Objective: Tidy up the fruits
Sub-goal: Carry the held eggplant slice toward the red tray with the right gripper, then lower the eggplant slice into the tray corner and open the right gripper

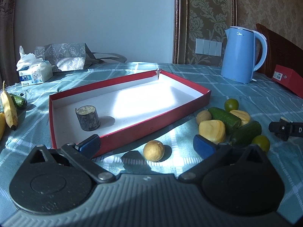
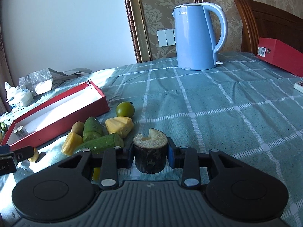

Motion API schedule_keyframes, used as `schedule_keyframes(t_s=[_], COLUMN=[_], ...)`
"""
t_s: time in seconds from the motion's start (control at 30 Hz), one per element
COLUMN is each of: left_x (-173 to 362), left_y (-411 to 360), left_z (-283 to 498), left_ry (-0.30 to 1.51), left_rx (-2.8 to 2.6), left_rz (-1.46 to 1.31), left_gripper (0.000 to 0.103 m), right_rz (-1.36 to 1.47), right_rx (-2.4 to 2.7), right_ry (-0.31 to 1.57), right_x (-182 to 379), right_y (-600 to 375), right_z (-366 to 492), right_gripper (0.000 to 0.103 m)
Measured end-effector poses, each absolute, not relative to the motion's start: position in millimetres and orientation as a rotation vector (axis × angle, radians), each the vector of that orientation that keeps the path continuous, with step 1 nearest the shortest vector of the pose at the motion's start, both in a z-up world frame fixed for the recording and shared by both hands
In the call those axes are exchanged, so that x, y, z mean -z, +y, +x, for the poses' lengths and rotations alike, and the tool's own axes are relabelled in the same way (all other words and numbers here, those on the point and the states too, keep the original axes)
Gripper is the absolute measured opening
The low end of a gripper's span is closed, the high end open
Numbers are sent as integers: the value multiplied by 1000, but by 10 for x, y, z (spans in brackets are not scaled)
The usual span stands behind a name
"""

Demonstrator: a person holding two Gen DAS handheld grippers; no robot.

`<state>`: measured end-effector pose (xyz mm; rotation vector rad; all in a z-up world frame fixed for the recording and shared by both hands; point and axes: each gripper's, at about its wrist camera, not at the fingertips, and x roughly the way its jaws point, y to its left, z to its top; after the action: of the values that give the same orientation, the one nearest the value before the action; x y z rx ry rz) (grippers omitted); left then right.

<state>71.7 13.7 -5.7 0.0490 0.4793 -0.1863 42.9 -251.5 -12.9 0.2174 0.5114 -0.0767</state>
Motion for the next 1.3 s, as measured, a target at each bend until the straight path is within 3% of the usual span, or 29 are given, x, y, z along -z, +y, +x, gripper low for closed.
schedule_keyframes(t_s=[0.57, 0.9, 1.3], left_x=[128, 151, 169], left_y=[79, 118, 131], left_z=[851, 900, 924], left_ry=[568, 588, 604], left_rx=[266, 263, 256], left_rz=[15, -10, -30], left_gripper=[103, 103, 102], right_rz=[121, 114, 20], right_rx=[-129, -175, -170], right_ry=[501, 633, 666], right_x=[-355, -155, -10], right_y=[-1938, -1686, -1474], right_z=[1602, 2263, 2481], right_gripper=[33, 33, 33])
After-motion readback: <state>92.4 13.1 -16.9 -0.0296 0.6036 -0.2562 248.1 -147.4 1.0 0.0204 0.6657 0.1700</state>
